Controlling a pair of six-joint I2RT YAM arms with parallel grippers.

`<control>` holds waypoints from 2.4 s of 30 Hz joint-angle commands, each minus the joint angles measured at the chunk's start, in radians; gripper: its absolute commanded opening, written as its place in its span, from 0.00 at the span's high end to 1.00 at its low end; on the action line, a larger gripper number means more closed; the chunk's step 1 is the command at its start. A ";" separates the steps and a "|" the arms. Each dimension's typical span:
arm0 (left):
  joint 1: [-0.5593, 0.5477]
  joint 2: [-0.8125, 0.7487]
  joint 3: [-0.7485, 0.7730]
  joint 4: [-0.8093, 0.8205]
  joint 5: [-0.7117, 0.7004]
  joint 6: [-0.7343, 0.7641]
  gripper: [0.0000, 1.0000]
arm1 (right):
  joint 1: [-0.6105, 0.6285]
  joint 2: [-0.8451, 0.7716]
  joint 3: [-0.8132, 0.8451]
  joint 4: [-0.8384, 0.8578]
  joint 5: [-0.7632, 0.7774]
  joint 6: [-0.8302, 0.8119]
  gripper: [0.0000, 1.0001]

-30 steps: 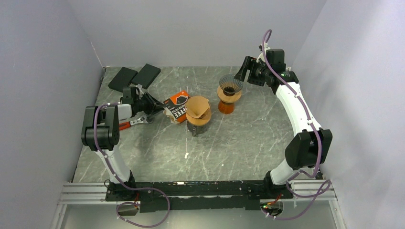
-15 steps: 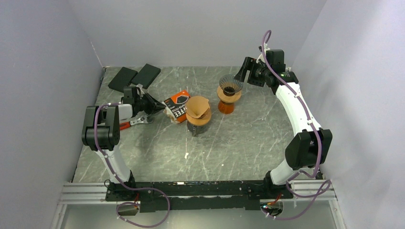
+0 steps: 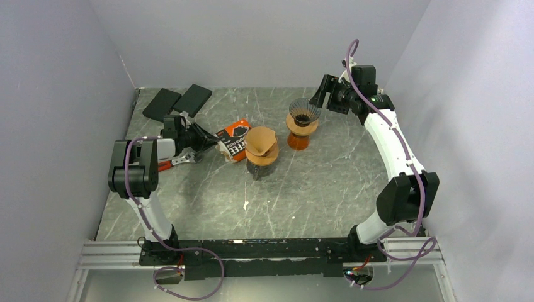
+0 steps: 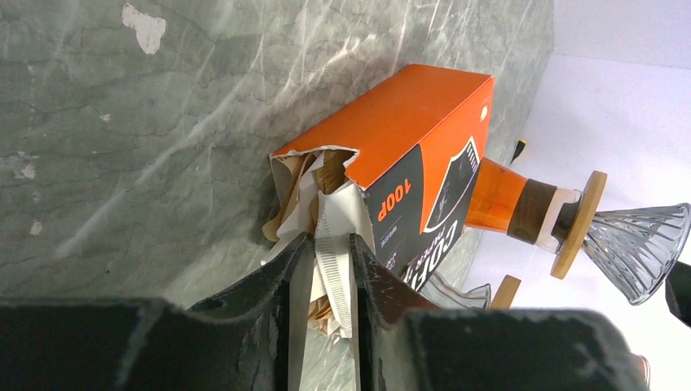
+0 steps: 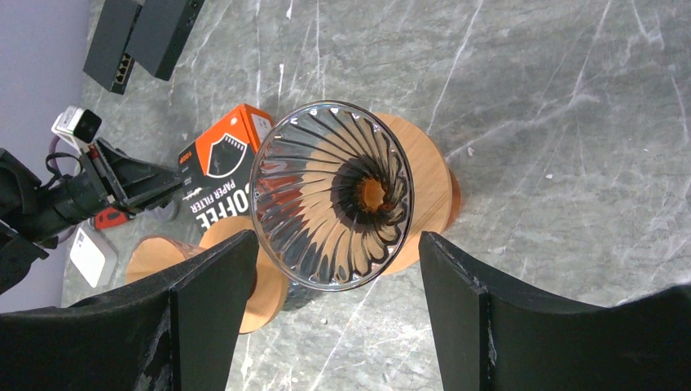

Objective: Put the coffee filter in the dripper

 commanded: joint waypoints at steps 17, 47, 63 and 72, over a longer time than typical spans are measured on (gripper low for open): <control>-0.005 -0.105 -0.033 -0.059 -0.091 0.046 0.98 | -0.003 -0.043 0.015 0.041 -0.013 0.000 0.23; 0.021 -0.531 0.007 -0.562 -0.317 0.284 1.00 | -0.005 -0.069 0.006 0.063 -0.011 0.011 0.23; 0.021 -0.727 0.151 -0.610 -0.315 0.530 1.00 | -0.005 -0.113 0.000 0.101 -0.031 0.029 0.22; 0.022 -0.641 0.219 -0.361 0.024 0.564 1.00 | -0.006 -0.131 -0.014 0.141 -0.089 0.028 0.16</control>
